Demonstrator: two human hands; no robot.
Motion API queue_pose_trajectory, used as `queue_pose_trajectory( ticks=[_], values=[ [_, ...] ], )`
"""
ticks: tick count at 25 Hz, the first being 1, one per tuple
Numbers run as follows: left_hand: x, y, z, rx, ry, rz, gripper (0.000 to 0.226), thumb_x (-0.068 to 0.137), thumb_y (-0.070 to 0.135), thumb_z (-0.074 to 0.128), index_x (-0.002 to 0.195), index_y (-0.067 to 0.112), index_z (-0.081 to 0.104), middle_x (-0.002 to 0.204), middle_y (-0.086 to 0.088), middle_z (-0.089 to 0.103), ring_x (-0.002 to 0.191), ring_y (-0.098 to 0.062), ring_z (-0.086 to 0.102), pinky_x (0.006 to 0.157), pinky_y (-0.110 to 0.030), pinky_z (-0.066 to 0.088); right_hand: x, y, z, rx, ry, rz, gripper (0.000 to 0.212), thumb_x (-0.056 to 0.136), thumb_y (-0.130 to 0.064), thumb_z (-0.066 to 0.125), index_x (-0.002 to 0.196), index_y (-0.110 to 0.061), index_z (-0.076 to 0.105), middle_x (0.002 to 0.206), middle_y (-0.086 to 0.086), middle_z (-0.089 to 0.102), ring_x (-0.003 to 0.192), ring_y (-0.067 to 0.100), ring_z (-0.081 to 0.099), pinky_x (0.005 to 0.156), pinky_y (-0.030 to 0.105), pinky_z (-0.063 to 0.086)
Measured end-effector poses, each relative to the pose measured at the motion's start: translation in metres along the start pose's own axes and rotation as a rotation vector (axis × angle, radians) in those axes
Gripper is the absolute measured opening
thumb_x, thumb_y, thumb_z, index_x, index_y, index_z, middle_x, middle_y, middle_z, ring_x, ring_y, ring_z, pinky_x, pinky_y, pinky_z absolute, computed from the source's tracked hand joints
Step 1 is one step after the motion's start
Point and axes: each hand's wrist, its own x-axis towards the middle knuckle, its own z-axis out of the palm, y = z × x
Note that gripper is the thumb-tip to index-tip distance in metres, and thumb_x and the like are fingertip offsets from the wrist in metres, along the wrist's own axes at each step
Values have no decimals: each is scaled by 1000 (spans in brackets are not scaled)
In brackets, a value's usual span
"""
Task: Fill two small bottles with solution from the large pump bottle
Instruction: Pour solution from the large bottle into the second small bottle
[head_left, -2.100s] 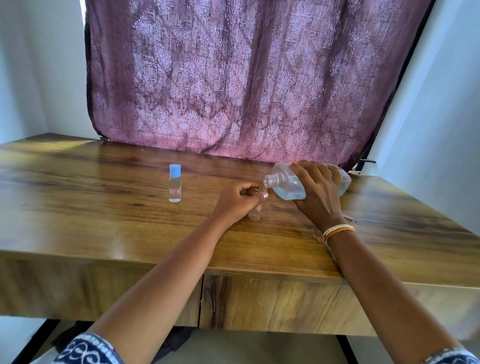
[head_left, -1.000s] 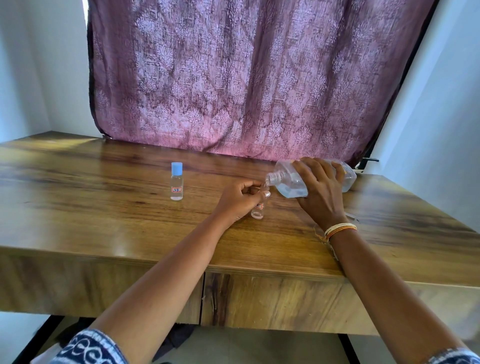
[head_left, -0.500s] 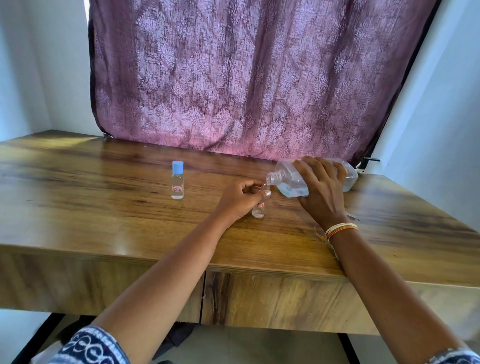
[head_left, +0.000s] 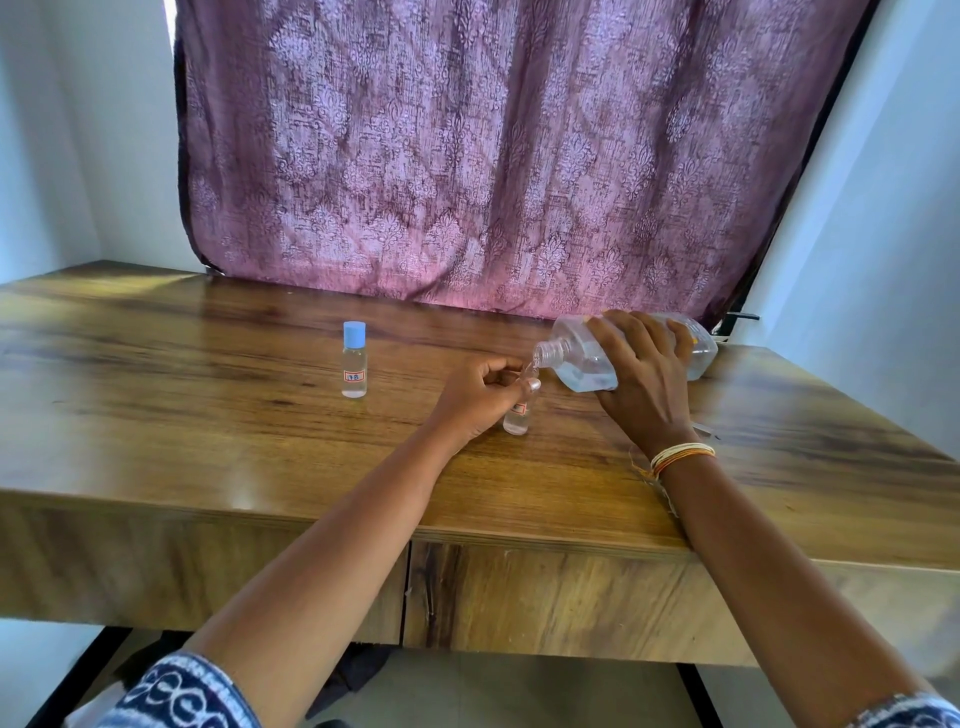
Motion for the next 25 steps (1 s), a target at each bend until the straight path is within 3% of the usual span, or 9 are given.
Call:
queue_pose_trajectory(
  ticks=[8,13,16,19,25],
  values=[
    [1,-2,0,6,7,-9,28,80,20,76,107,13,72,90,-4,70,70,0,61,63,-9,47,1,0,-1,1,16,0,53,77,-24,65,126,-26,48,125,4,60,113,29,54,97,51,35],
    [2,-4,0,1,6,-1,23,80,20,77,102,14,73,96,-17,72,73,-5,62,66,-15,49,1,-1,-2,-6,20,6,55,74,-23,64,127,-26,49,125,3,60,113,27,52,97,50,34],
    [2,-4,-1,21,10,13,22,80,20,77,101,16,73,88,-6,70,65,5,58,62,-9,44,1,-1,-2,-13,15,4,54,75,-24,63,127,-26,49,125,3,59,114,26,50,97,50,34],
    [3,-6,0,16,5,8,26,80,21,77,104,14,73,87,-2,70,68,2,58,66,-14,45,1,-1,-2,-19,19,1,53,75,-25,63,127,-26,49,125,3,60,114,26,50,97,50,33],
    [3,-5,0,11,10,8,23,80,22,77,102,16,74,97,-15,73,69,0,60,65,-15,47,1,-1,-2,-13,17,6,56,74,-22,65,127,-26,48,125,4,59,115,26,49,98,50,33]
  ],
)
